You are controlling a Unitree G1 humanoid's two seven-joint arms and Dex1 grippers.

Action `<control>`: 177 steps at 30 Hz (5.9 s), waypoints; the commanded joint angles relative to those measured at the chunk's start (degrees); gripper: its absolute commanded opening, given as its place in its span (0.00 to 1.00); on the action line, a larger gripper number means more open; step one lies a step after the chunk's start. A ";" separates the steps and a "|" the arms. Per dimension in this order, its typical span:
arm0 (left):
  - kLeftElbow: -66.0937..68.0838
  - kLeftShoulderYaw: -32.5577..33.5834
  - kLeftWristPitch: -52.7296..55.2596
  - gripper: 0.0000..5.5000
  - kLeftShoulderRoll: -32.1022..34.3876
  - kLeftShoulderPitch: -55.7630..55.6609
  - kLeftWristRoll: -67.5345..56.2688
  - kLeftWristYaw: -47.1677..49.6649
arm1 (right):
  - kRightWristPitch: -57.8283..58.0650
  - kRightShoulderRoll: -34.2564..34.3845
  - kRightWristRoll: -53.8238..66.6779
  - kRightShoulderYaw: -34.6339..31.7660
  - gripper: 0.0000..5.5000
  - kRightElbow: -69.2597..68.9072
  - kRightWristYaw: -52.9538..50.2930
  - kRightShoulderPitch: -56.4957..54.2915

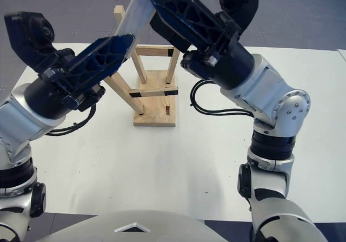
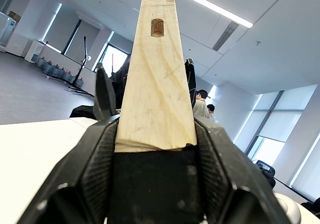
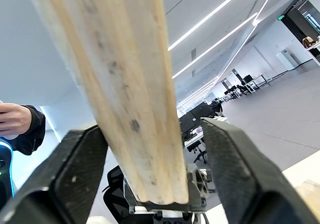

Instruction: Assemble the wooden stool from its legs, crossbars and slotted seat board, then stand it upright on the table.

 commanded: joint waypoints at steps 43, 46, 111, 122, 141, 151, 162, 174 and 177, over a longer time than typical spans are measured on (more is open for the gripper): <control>8.74 -9.07 0.72 0.70 14.18 19.92 61.42 -22.00 | -1.34 -23.50 -40.22 0.48 0.37 -1.19 24.07 18.33; 17.55 -17.15 -3.42 0.70 6.98 16.23 74.58 -17.26 | -12.52 -17.49 -55.23 6.24 0.37 6.06 27.24 18.72; 23.76 -8.61 -6.72 0.70 -11.09 19.84 98.79 -17.04 | -73.55 9.76 -101.85 11.66 0.37 31.55 33.76 24.79; 26.61 -7.43 -7.98 0.70 -10.23 18.93 99.15 -17.30 | -71.02 13.40 -100.87 9.30 0.37 31.62 25.05 19.58; 62.01 -9.73 -25.42 0.70 -6.14 -3.19 108.40 -19.91 | -75.82 15.67 -100.70 10.93 0.37 45.05 32.13 11.51; 84.37 -12.90 -35.11 0.70 -12.18 -13.15 111.48 -21.83 | -78.14 15.34 -99.14 12.58 0.37 49.20 43.08 11.45; 84.35 -12.73 -36.12 0.70 -12.52 -12.51 111.47 -23.07 | -78.10 12.66 -98.79 12.50 0.37 54.68 51.24 9.80; 80.65 -13.21 -34.82 0.70 -12.59 -10.32 111.54 -24.44 | -80.43 13.03 -99.64 13.81 0.37 60.33 55.37 8.60; 80.32 -13.62 -34.67 0.70 -12.83 -10.33 111.65 -24.97 | -81.10 13.31 -100.09 13.86 0.37 61.68 54.94 8.16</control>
